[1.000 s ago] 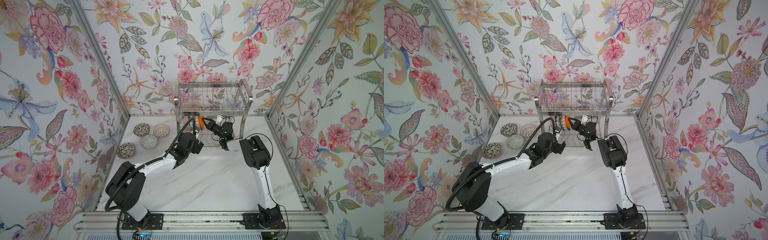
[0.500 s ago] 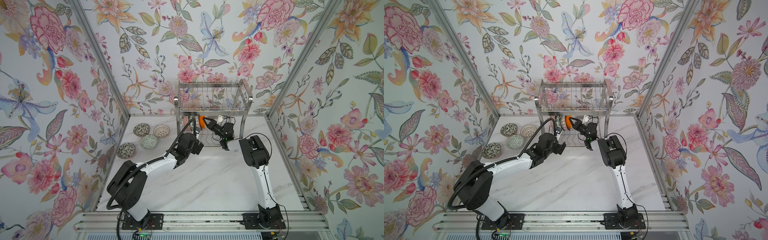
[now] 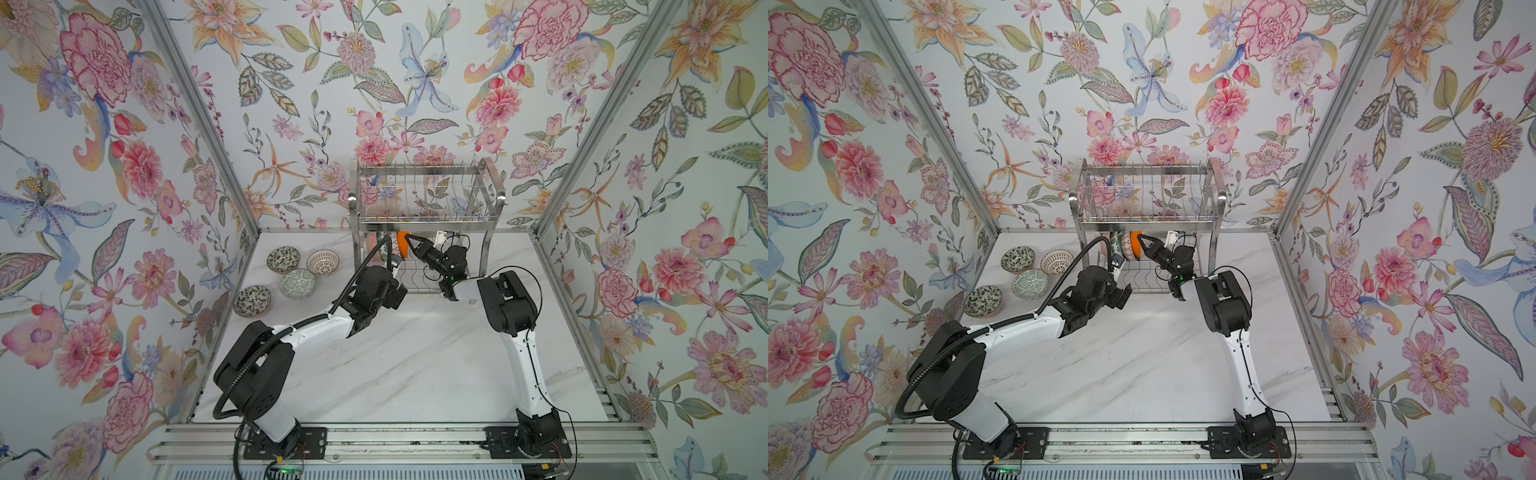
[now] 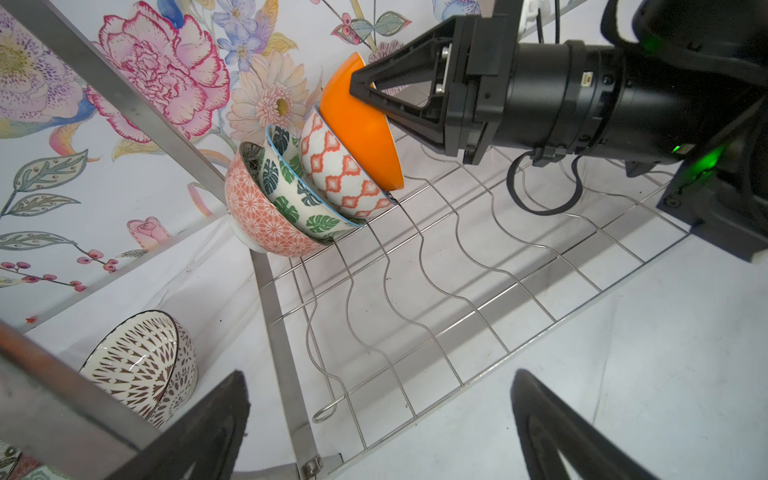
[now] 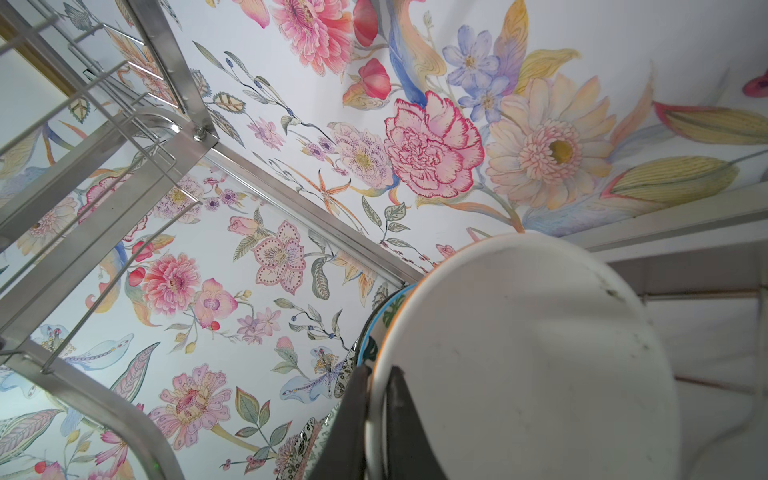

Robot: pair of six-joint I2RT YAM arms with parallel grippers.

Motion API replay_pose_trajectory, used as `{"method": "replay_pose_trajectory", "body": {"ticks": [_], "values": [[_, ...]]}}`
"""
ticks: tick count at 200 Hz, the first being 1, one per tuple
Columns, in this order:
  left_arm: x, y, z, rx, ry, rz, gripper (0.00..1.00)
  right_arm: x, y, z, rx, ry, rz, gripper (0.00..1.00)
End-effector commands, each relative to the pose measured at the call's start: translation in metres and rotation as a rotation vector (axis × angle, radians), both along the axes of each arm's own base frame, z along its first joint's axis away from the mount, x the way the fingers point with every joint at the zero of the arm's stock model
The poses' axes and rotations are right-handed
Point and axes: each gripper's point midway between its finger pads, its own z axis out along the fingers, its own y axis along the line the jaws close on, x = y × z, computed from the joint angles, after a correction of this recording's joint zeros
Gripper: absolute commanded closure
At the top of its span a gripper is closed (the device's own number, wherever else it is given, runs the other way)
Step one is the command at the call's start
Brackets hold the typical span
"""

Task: Load the bowls into the dish rack
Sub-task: 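Set the orange bowl on edge beside the blue bowl, left gripper steadying it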

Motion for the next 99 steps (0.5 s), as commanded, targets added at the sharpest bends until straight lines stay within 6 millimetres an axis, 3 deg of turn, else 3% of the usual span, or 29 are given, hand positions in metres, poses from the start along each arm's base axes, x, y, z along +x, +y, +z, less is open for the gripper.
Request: {"method": "replay_pose_trajectory", "body": {"ticks": [1,99], "values": [[0.001,0.001,-0.005,0.028,-0.005,0.009,0.01,-0.002,0.001,0.014,0.031,-0.061,0.016,0.89],[0.0,0.002,-0.004,0.029,-0.006,0.011,0.01,0.0,-0.008,-0.012,-0.06,-0.01,-0.017,0.86]]}}
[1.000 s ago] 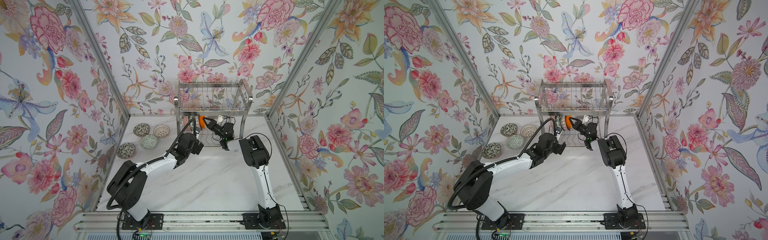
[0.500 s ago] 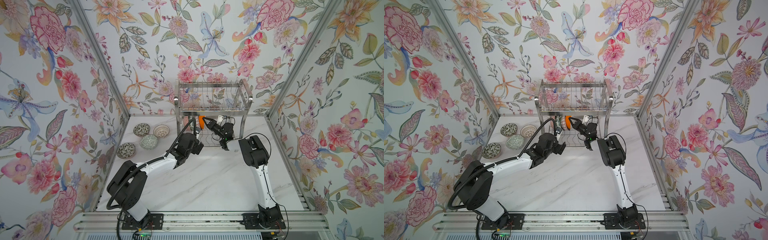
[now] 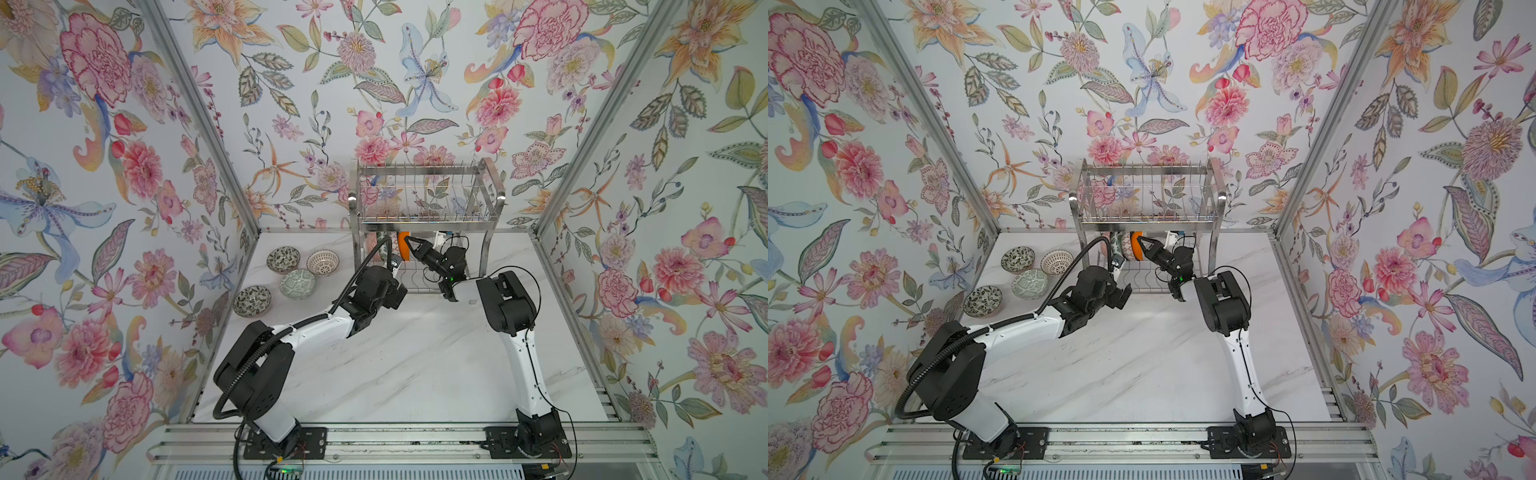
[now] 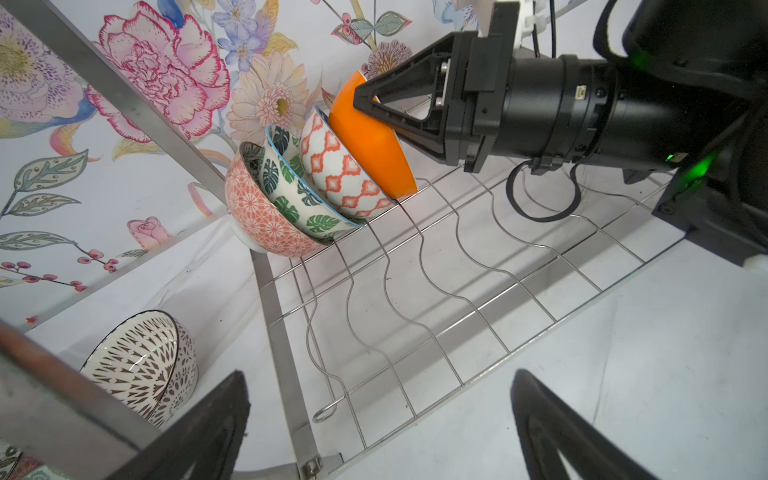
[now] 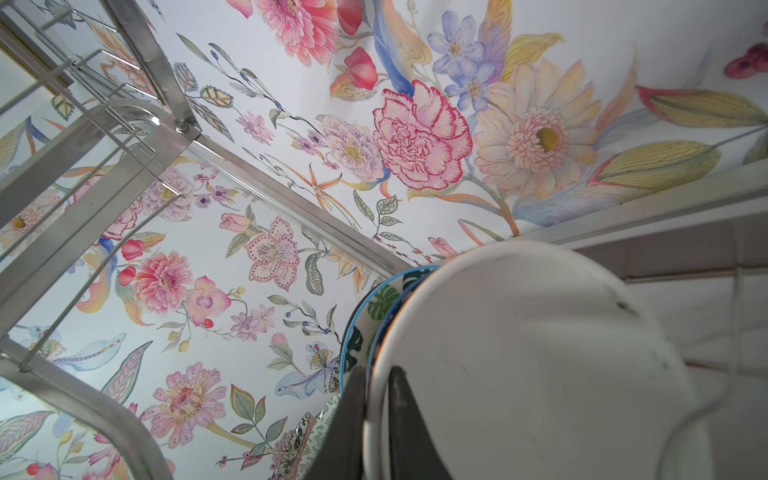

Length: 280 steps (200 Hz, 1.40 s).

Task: Load the bowls into the dish rack
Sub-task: 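Set the orange bowl on edge beside the blue bowl, left gripper steadying it, then open both grippers and withdraw them from the rack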

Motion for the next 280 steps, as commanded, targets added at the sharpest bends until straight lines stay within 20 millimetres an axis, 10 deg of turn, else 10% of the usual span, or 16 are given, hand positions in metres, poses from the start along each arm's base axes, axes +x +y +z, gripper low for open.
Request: {"method": "replay_pose_trajectory", "body": {"ticks": [1,171,229,280], "values": [[0.0,0.001,-0.004,0.028,-0.006,0.01,0.0,-0.001,-0.007,-0.001,-0.04,-0.026,-0.011,0.85],[-0.008,0.015,0.008,-0.007,-0.006,0.06,0.01,-0.035,-0.019,-0.01,-0.469,-0.027,-0.102,0.45],[-0.02,0.033,0.022,-0.039,-0.007,0.12,0.01,-0.071,-0.019,-0.01,-0.783,-0.075,-0.154,0.0],[-0.033,0.055,0.022,-0.062,0.014,0.19,0.01,-0.111,-0.017,-0.008,-1.068,-0.134,-0.187,0.01]]}}
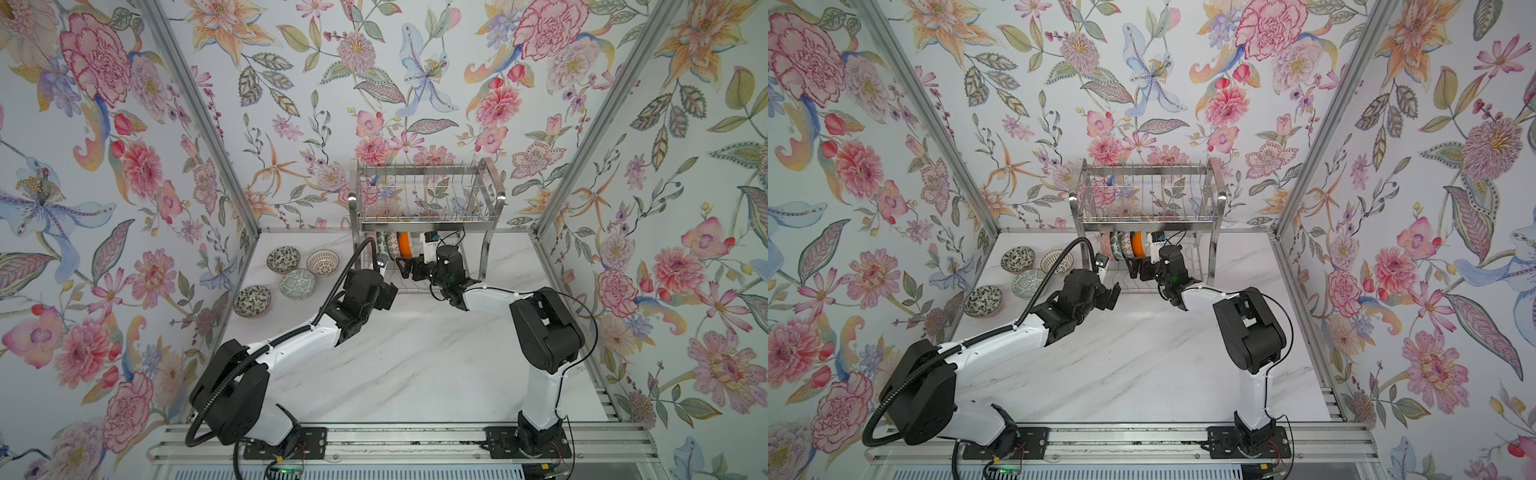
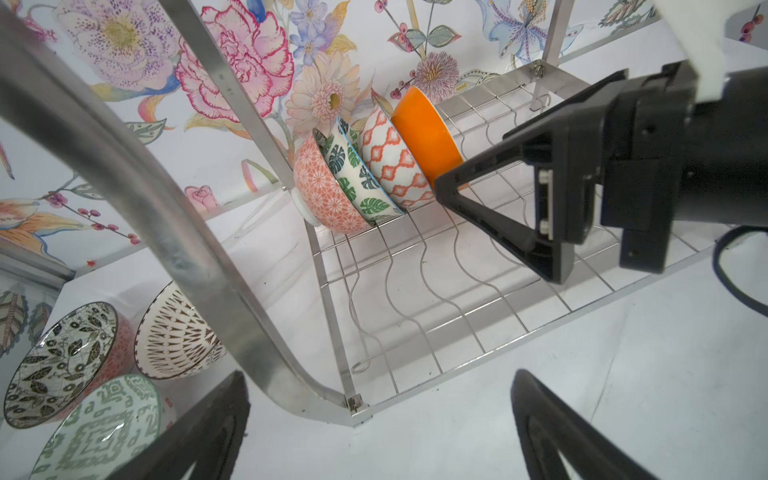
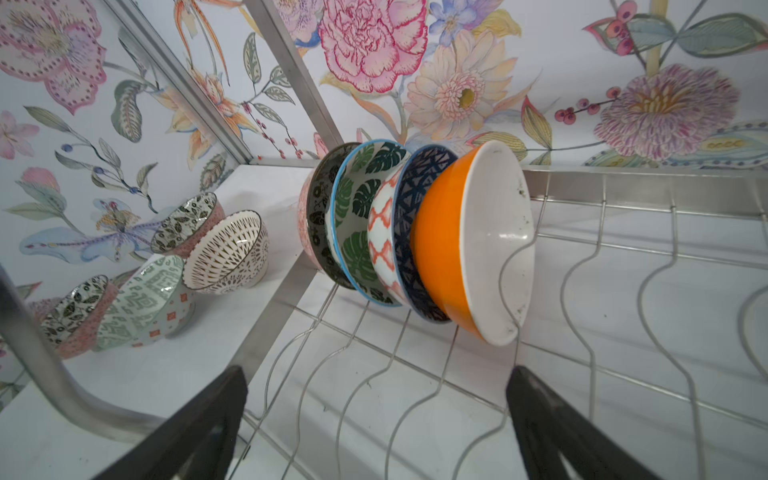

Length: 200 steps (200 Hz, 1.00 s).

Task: Load the bowls into the dish rack
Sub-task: 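Open both grippers and withdraw them from the rack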

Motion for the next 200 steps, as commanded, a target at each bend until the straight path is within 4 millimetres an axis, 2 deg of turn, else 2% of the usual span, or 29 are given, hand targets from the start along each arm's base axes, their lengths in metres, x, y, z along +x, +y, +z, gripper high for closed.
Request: {"method": "replay_pose_trajectory", "body": {"ticks": [1,21,31,34,41,61,78,84,92,98,147,175,187,199,200], "values": [[-0.011,0.016,0.0,-0.011,0.02,0.058,0.01,-0.019,-0.014,-0.009,-0.237,-0.025,-0.051,0.01],[-0.018,0.026,0.001,-0.028,0.023,0.083,0.01,-0.031,-0.021,-0.008,-0.331,-0.047,-0.107,0.01],[-0.022,0.031,0.003,-0.041,0.019,0.096,0.01,-0.029,-0.037,-0.005,-0.377,-0.059,-0.198,0.01],[-0.023,0.033,0.003,-0.045,0.02,0.099,0.01,-0.036,-0.028,-0.004,-0.394,-0.064,-0.182,0.01],[-0.026,0.036,0.005,-0.058,0.016,0.105,0.01,-0.044,-0.025,-0.007,-0.442,-0.053,-0.155,0.01],[-0.034,0.047,0.008,-0.083,0.014,0.118,0.01,-0.057,-0.032,0.0,-0.514,-0.069,-0.221,0.01],[-0.04,0.056,0.01,-0.086,0.015,0.129,0.01,-0.074,-0.026,0.006,-0.52,-0.096,-0.162,0.0],[-0.042,0.059,0.01,-0.087,0.016,0.133,0.01,-0.077,-0.029,0.009,-0.518,-0.094,-0.175,0.05],[-0.045,0.063,0.011,-0.088,0.017,0.142,0.01,-0.079,-0.038,0.013,-0.511,-0.082,-0.225,0.11],[-0.046,0.066,0.012,-0.095,0.016,0.149,0.01,-0.079,-0.045,0.016,-0.502,-0.064,-0.26,0.0],[-0.053,0.084,0.018,-0.12,0.03,0.191,0.01,-0.084,-0.073,0.03,-0.405,-0.011,-0.352,0.01],[-0.053,0.095,0.018,-0.107,0.048,0.227,0.01,-0.088,-0.078,0.035,-0.373,-0.021,-0.349,0.01],[-0.053,0.101,0.016,-0.104,0.056,0.246,0.01,-0.09,-0.065,0.028,-0.332,0.021,-0.216,0.01],[-0.053,0.111,0.015,-0.096,0.063,0.283,0.01,-0.09,-0.063,0.022,-0.303,0.082,-0.184,0.01],[-0.053,0.112,0.015,-0.094,0.063,0.289,0.01,-0.087,-0.068,0.021,-0.303,0.086,-0.195,0.01]]}}
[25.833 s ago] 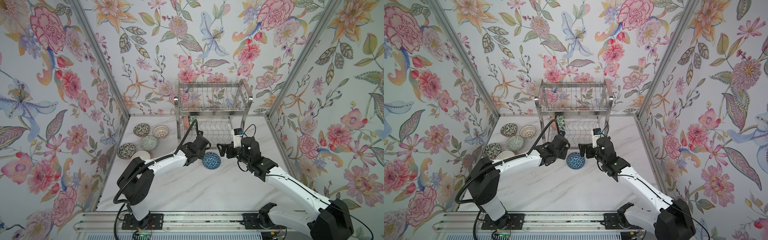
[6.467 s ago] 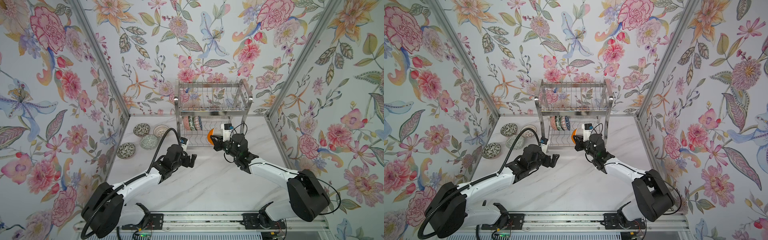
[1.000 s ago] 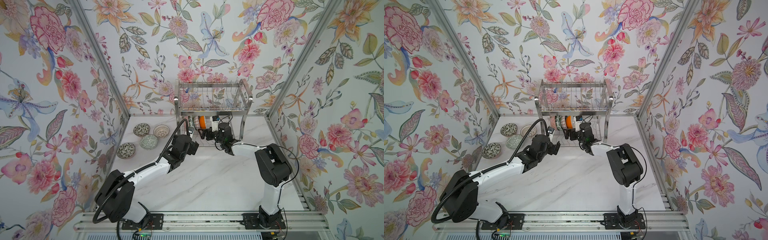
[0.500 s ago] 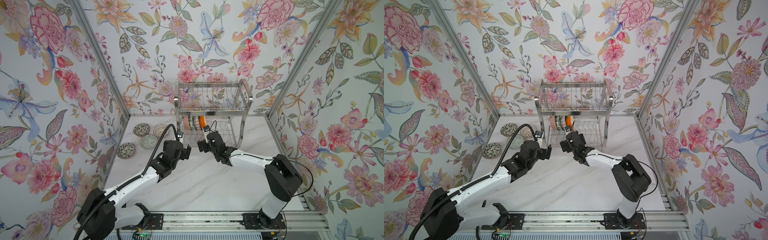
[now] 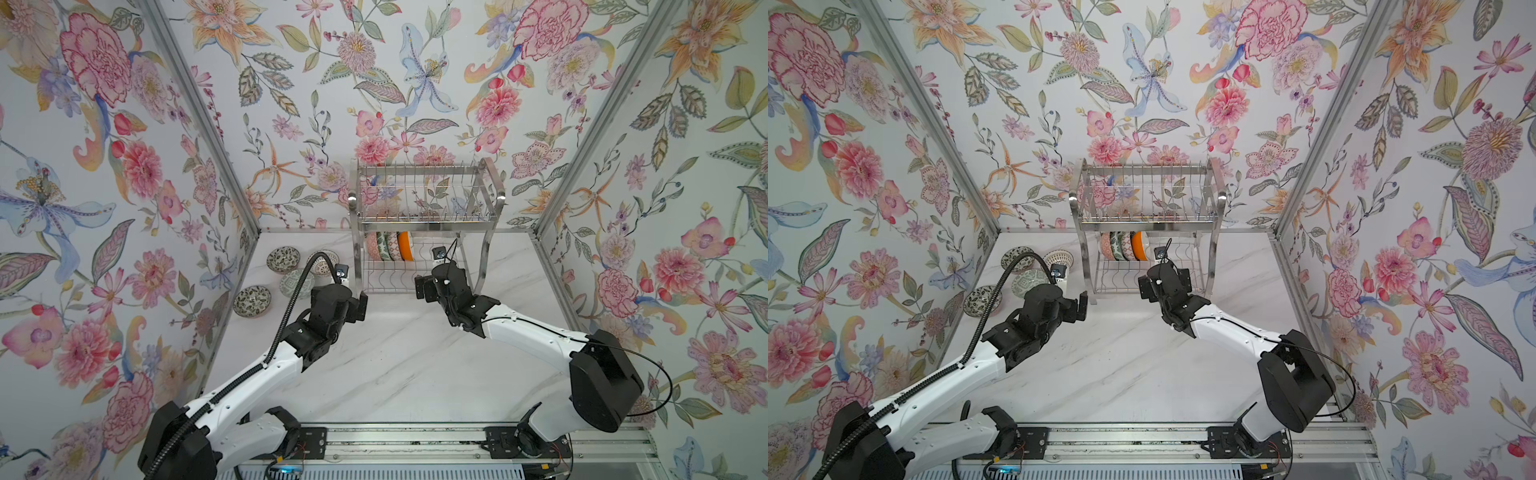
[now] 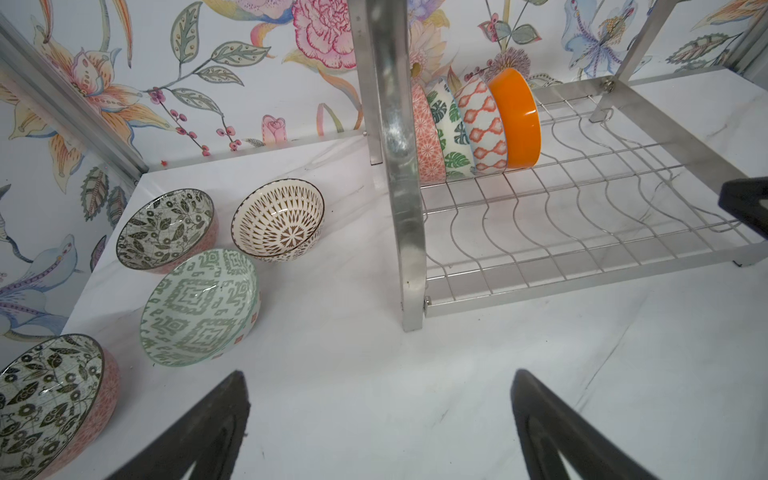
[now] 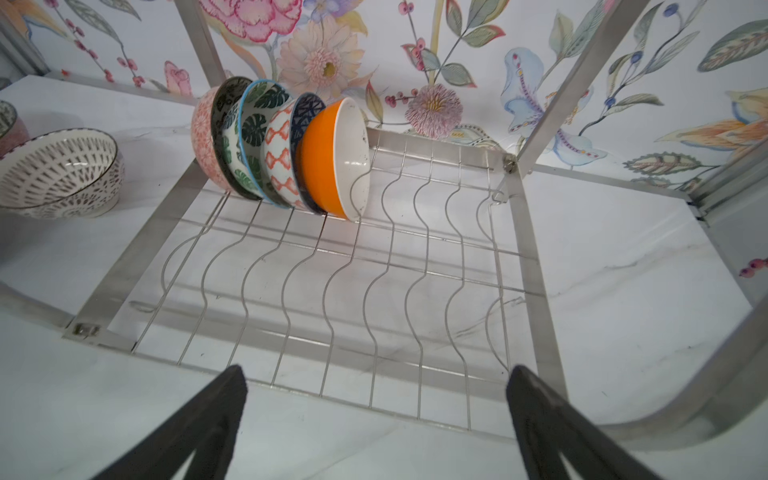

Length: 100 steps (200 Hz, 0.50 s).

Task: Load the bowls into the dish rack
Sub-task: 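Open both grippers and withdraw them from the rack, then reach the left gripper to the black-leaf bowl on the table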

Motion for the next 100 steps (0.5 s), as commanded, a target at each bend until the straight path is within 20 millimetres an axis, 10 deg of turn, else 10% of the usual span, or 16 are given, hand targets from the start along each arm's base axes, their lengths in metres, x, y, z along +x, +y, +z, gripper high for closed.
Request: {"method": "replay_pose_trajectory", "body": {"ticks": [1,100], "values": [[-0.002,0.026,-0.002,0.024,0.029,0.096,0.01,-0.001,0.0,-0.011,0.083,0.108,0.074,0.01],[-0.01,0.171,-0.043,0.017,0.359,0.447,0.01,-0.021,0.064,0.015,0.258,0.019,0.305,0.01]]}}
